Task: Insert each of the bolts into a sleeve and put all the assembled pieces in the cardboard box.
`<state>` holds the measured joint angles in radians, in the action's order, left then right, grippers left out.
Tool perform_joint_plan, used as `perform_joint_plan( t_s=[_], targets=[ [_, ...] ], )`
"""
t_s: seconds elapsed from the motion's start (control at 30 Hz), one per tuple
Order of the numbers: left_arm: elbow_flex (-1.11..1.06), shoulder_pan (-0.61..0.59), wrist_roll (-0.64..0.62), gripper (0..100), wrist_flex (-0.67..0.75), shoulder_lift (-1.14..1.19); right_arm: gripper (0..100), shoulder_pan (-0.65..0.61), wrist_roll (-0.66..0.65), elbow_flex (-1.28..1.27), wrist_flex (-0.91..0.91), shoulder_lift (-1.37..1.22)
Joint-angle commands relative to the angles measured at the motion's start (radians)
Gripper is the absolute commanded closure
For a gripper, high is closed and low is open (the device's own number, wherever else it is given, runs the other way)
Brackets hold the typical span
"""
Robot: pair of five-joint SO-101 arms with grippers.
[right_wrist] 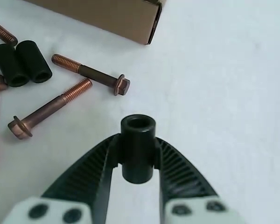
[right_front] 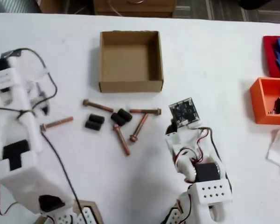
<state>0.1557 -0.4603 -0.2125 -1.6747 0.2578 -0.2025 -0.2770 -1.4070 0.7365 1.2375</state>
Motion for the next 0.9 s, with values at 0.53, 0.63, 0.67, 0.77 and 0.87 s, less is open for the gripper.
perform_joint_plan(
  t_s=[0.53,0.63,0.67,0.77,0.87],
  targets=[
    [-0.002,0.072,-0.868,83,-0.052,0.055,97.5,-0.008,0.002,0.008,-0.021,0.028],
    [0.008,0.058,-0.942,83,-0.046,0.143,97.5,-0.008,0.002,0.008,-0.021,0.028],
    [0.01,0.061,-0.934,83,-0.044,0.172,97.5,-0.008,0.002,0.009,-0.021,0.028],
    [0.01,0.064,-0.902,83,-0.044,0.25,97.5,-0.008,0.002,0.009,-0.021,0.028],
    [0.012,0.058,-0.895,83,-0.044,0.295,97.5,-0.008,0.002,0.011,-0.019,0.028]
  ],
)
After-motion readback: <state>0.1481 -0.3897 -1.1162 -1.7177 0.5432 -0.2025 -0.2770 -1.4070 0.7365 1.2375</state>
